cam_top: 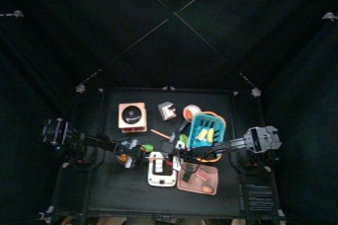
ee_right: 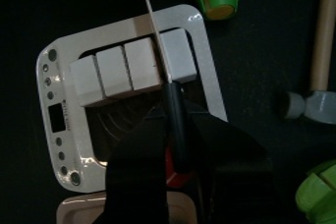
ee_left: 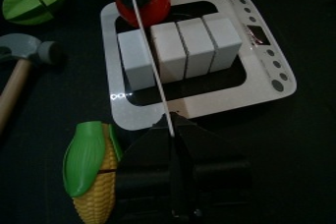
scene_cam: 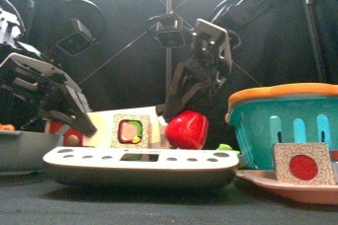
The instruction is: Cut sushi roll
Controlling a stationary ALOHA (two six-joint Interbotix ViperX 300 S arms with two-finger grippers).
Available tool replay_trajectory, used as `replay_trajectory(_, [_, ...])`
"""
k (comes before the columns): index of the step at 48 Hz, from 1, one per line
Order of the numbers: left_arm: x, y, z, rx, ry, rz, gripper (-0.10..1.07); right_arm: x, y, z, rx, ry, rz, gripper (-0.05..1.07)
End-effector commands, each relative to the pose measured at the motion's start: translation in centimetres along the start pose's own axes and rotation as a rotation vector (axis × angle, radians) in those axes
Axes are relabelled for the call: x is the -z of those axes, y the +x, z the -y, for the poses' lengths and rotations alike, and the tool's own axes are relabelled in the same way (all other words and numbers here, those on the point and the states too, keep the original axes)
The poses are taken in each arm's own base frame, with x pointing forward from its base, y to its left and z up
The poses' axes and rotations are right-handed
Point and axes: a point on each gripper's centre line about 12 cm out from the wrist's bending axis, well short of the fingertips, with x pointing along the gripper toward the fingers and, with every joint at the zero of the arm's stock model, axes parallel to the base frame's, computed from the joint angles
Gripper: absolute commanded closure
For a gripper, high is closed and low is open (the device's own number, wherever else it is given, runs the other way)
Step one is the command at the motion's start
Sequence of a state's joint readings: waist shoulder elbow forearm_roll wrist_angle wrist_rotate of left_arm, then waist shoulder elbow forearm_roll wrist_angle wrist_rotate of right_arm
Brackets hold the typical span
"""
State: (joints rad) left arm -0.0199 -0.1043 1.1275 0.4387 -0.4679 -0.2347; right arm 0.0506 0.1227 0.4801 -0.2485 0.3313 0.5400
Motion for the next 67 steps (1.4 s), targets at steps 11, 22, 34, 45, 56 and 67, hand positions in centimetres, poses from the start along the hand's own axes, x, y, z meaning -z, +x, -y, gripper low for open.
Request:
replay_trajectory(11, [-0.5, 0.1, 0.6, 0.019, 0.021, 0.014, 0.62, 1.2, 1.0, 0.7, 0.035, 0.009, -0.066, 0.59])
replay_trajectory(22, [-0.5, 0.1, 0.6, 0.019, 0.021, 0.015, 0.62, 1.5, 1.1, 0.8, 0.039, 0.023, -0.085, 0.59])
replay_trajectory(34, [-0.7, 0.2, 0.5, 0.018, 0.022, 0.02, 0.62, 2.1, 1.3, 0.8, 0.052, 0.042, -0.13, 0.6])
replay_trajectory(45, [-0.8, 0.2, 0.5, 0.018, 0.023, 0.023, 0.62, 2.2, 1.4, 0.8, 0.053, 0.04, -0.135, 0.6])
replay_trajectory(56, [-1.3, 0.0, 0.5, 0.015, 0.029, 0.04, 0.62, 2.2, 0.9, 0.9, 0.074, 0.037, -0.161, 0.6])
replay_trajectory(67, [-1.8, 0.2, 0.4, 0.013, 0.031, 0.052, 0.62, 0.8, -0.3, 0.8, 0.082, 0.021, -0.135, 0.6])
